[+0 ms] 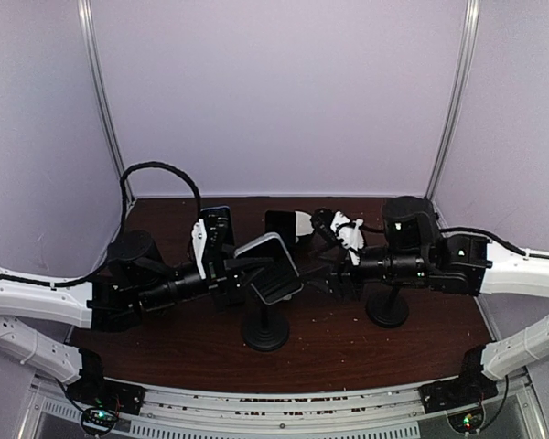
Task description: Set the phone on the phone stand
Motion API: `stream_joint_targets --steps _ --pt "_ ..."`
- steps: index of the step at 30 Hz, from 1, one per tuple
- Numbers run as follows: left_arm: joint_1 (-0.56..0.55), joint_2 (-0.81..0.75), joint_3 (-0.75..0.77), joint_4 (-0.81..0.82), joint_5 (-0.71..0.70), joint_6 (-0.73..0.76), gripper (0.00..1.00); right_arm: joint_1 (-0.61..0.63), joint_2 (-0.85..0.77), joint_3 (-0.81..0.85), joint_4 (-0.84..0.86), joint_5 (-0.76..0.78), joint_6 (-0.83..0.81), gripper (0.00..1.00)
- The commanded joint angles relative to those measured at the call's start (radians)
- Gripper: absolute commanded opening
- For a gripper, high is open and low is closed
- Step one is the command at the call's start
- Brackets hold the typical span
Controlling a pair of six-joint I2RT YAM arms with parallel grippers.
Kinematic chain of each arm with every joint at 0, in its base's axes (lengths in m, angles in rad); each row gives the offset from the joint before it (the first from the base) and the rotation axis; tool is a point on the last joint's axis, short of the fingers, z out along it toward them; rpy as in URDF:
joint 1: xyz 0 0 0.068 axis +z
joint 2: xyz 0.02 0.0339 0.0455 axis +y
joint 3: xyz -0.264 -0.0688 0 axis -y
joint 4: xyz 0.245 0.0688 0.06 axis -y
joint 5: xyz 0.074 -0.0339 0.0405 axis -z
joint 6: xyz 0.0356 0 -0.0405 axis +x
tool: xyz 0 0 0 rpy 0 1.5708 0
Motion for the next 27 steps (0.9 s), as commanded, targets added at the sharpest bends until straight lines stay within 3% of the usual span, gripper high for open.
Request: stream_joint_targets --steps 1,4,11,18,27 --pt "-0.009 -0.013 0.012 0.175 -0.164 -0.042 0.0 0.02 -0.062 -0.135 0.197 0.241 0.141 0.75" --pt "-0.011 -0.012 -0.018 0.233 -0.175 -0.084 0.0 0.064 -0.059 -0.179 0.258 0.265 0.128 0.81" --pt "-0.011 -0.087 -0.026 0.121 -0.278 -0.108 0.0 0.099 0.05 -0.156 0.313 0.312 0.106 0.72" --pt "-0.014 -0.057 -0.025 0.117 -0.234 -0.172 0.0 0.112 0.135 -0.127 0.368 0.337 0.119 0.72" --pt "-0.024 -0.041 -0.008 0.087 -0.254 -0.193 0.0 0.122 0.181 -0.105 0.37 0.327 0.113 0.42"
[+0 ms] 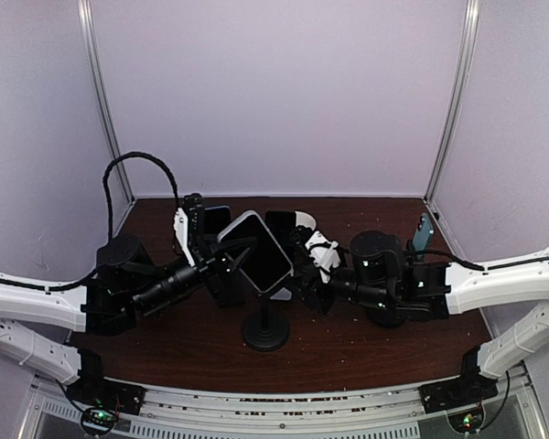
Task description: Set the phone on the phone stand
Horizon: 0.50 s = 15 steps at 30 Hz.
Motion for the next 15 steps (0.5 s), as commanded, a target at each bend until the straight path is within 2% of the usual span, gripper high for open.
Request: stream_joint_targets --steps 1,12,14,15 --pt "-0.012 0.009 0.03 0.031 -0.013 -0.036 0.0 0.013 0.035 0.036 0.015 0.026 0.011 0.42" --pt "-0.043 0.001 0.052 -0.044 -0.031 -0.029 0.0 0.017 0.0 -0.011 -0.015 0.067 0.039 0.44" --pt "-0.053 -0.008 0.065 -0.085 -0.045 -0.013 0.0 0.017 -0.009 -0.017 -0.018 0.068 0.041 0.4" --pt "-0.058 -0.009 0.071 -0.098 -0.046 -0.011 0.0 0.016 -0.013 -0.017 -0.018 0.068 0.042 0.35"
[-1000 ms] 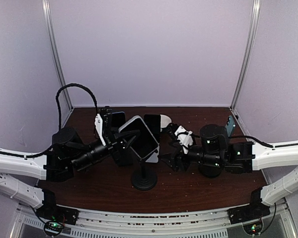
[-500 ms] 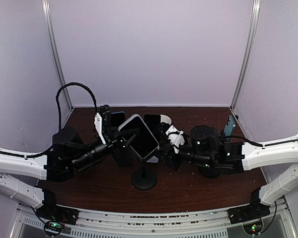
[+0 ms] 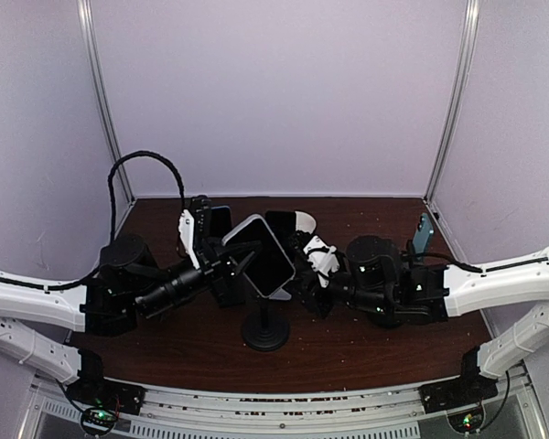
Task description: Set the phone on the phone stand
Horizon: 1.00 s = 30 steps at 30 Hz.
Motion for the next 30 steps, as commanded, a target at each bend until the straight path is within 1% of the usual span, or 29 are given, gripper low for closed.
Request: stream_joint_targets --steps 1,2,3,6,8,10,13,15,16,17,19,21,23,26,29,30 --pt "-0.028 -0.019 0.045 -0.061 -0.003 0.012 0.0 0.004 -0.028 -0.019 -0.013 0.028 0.015 0.28" --pt "-0.032 -0.018 0.046 -0.07 -0.004 0.011 0.0 0.004 -0.029 -0.016 -0.017 0.024 0.012 0.21" --pt "-0.034 -0.019 0.047 -0.078 -0.005 0.01 0.0 0.005 -0.028 -0.013 -0.023 0.023 0.009 0.17" --pt "-0.044 -0.026 0.051 -0.113 -0.027 0.008 0.0 0.008 -0.025 -0.012 -0.036 0.032 0.009 0.12" --pt "-0.05 -0.035 0.058 -0.149 -0.047 0.017 0.0 0.007 -0.026 -0.012 -0.039 0.036 0.015 0.01" --pt "-0.053 -0.047 0.074 -0.21 -0.073 0.016 0.0 0.008 -0.023 -0.009 -0.048 0.05 0.024 0.0" --pt "-0.055 -0.048 0.14 -0.394 -0.109 -0.001 0.0 0.008 -0.019 -0.005 -0.061 0.096 0.048 0.0" --pt "-0.055 -0.042 0.157 -0.457 -0.118 -0.023 0.0 0.009 -0.021 -0.003 -0.065 0.117 0.06 0.0" --pt "-0.055 -0.044 0.149 -0.452 -0.115 -0.037 0.0 0.009 -0.021 -0.003 -0.063 0.12 0.065 0.0" --pt "-0.055 -0.045 0.112 -0.387 -0.086 -0.082 0.0 0.031 -0.016 0.01 -0.049 0.152 0.076 0.0" --pt "-0.055 -0.028 0.098 -0.336 -0.068 -0.114 0.0 0.055 0.002 0.027 -0.045 0.203 0.098 0.0" --pt "-0.056 -0.004 0.08 -0.252 -0.047 -0.135 0.0 0.081 0.018 0.037 -0.031 0.243 0.129 0.0" --pt "-0.056 0.02 0.069 -0.168 -0.033 -0.139 0.0 0.089 0.028 0.035 -0.009 0.25 0.156 0.0" --pt "-0.056 0.052 0.092 -0.156 -0.029 -0.131 0.0 0.093 0.033 0.035 -0.001 0.256 0.182 0.0" --pt "-0.058 0.062 0.073 -0.104 -0.035 -0.156 0.0 0.099 0.034 0.037 0.005 0.266 0.195 0.0" --pt "-0.058 0.065 0.077 -0.11 -0.043 -0.156 0.0 0.1 0.036 0.038 0.008 0.27 0.196 0.0"
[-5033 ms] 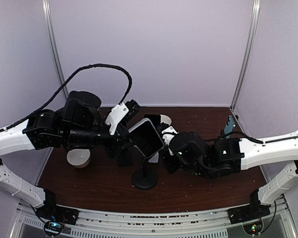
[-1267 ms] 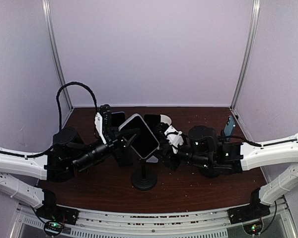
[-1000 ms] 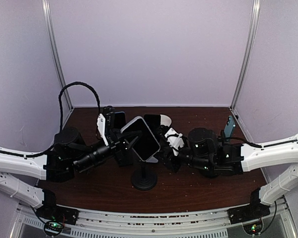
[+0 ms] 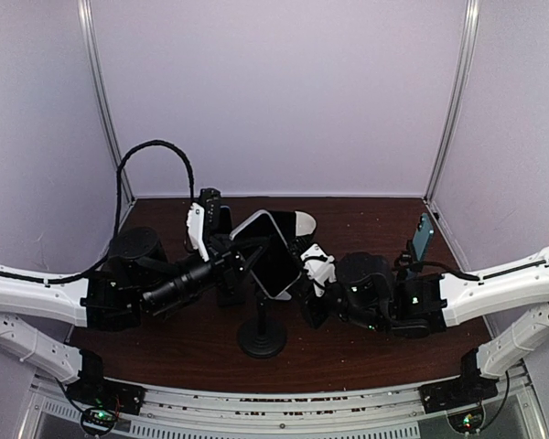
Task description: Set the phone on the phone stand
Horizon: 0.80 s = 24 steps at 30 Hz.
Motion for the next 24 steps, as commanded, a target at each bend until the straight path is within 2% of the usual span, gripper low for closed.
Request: stream_joint_targets --steps 1,5,12,18,24 --pt "-0.014 0.027 -0.013 0.007 0.034 -0.029 0.0 -0.003 0.015 0.029 0.047 0.079 0.066 0.0" --pt "-0.055 0.025 0.054 -0.174 -0.059 0.055 0.0 -0.003 0.013 0.03 0.038 0.094 0.066 0.0" --pt "-0.089 0.061 0.159 -0.553 -0.042 -0.022 0.0 -0.005 0.002 0.065 -0.051 0.176 0.087 0.0" --pt "-0.09 0.02 0.166 -0.697 -0.034 -0.096 0.0 -0.027 0.014 0.083 -0.116 0.213 0.13 0.0" --pt "-0.09 0.048 0.173 -0.748 0.012 -0.111 0.0 -0.035 0.003 0.092 -0.129 0.225 0.141 0.0"
